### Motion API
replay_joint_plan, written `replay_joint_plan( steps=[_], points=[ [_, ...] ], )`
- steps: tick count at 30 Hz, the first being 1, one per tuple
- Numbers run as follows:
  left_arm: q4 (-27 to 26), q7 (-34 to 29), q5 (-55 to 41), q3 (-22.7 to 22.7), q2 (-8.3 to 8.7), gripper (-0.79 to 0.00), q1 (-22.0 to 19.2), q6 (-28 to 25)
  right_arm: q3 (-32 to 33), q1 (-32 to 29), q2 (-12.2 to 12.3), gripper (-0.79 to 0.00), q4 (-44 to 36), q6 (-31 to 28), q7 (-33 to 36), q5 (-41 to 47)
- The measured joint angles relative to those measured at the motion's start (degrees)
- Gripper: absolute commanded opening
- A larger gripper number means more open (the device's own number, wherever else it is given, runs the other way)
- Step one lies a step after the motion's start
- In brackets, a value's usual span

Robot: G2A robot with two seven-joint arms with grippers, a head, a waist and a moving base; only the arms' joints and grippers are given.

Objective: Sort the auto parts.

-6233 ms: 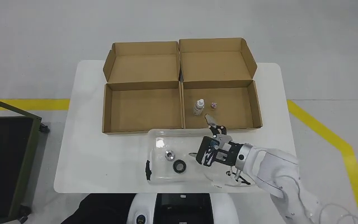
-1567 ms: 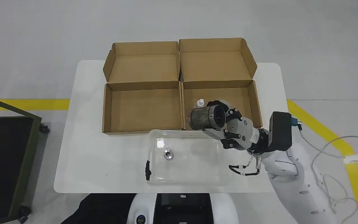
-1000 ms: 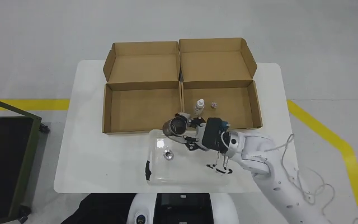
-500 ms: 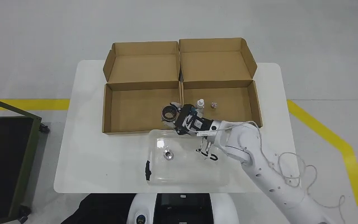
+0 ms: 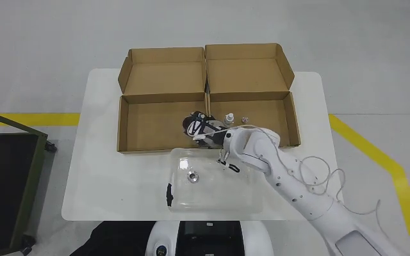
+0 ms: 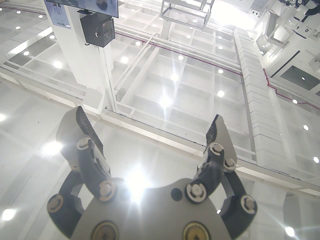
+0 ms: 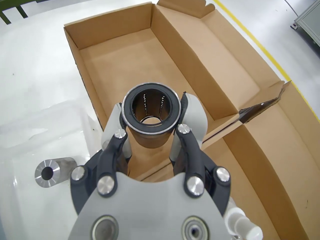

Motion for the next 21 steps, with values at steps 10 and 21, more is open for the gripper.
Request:
replay_joint_plan(
  steps=[10, 21],
  points=[
    [0.0, 0.0, 0.0, 0.0, 0.0, 0.0, 0.0, 0.0, -3.0, 3.9, -2.2, -0.69, 6.1, -0.5, 2.4, -0.8],
    [0.0, 0.0, 0.0, 0.0, 0.0, 0.0, 0.0, 0.0, -4.8, 6.0, -4.1, -0.536, 11.1, -1.6, 3.2, -0.6]
  ],
)
